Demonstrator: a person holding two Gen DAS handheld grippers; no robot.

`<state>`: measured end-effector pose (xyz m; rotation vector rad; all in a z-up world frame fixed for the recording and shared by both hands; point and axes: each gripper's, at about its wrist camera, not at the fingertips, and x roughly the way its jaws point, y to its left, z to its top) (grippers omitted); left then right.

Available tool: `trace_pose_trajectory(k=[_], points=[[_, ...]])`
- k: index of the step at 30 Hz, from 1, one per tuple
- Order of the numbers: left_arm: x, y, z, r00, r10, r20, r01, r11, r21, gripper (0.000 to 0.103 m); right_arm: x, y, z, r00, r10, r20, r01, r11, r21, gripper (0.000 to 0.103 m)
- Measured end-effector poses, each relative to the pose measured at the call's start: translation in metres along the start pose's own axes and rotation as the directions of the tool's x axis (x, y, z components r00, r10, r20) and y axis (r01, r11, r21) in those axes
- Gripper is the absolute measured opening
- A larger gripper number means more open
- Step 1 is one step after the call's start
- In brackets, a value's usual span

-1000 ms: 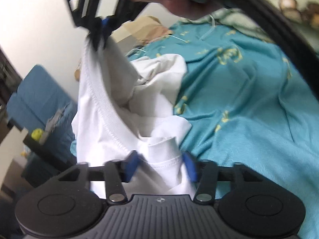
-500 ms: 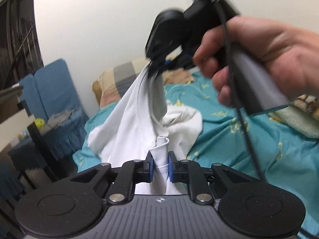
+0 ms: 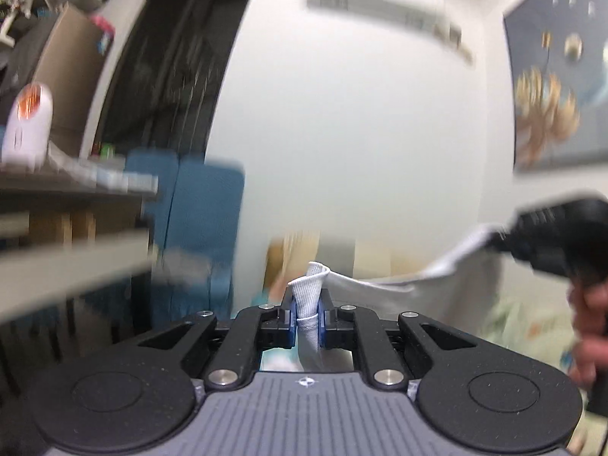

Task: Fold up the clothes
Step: 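Lift the white T-shirt with both grippers and shake it out in the air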

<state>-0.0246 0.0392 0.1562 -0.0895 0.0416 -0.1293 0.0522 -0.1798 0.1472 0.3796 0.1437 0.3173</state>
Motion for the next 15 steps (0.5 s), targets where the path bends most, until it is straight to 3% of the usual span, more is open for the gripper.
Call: trace_pose_trajectory(k=[4, 8, 11, 15], points=[[-0.023, 0.015, 0.089, 0.991, -0.005, 0.133, 0.014, 0.998, -0.068, 0.011, -0.061, 0.052, 0.067, 0.990, -0.013, 0.138, 0.025, 0.996, -0.091, 0.007], [-0.072, -0.001, 0.181, 0.971, -0.062, 0.231, 0.073, 0.996, -0.041, 0.011, -0.125, 0.092, 0.130, 0.973, -0.010, 0.229, 0.041, 0.991, -0.129, 0.007], [-0.126, -0.025, 0.235, 0.956, -0.080, 0.283, 0.080, 0.997, 0.013, 0.011, -0.171, 0.121, 0.165, 0.961, -0.005, 0.276, 0.053, 0.985, -0.164, 0.007], [-0.193, -0.048, 0.281, 0.943, -0.103, 0.317, 0.093, 0.995, 0.047, 0.011, -0.227, 0.151, 0.189, 0.946, 0.006, 0.323, 0.059, 0.980, -0.192, 0.007]])
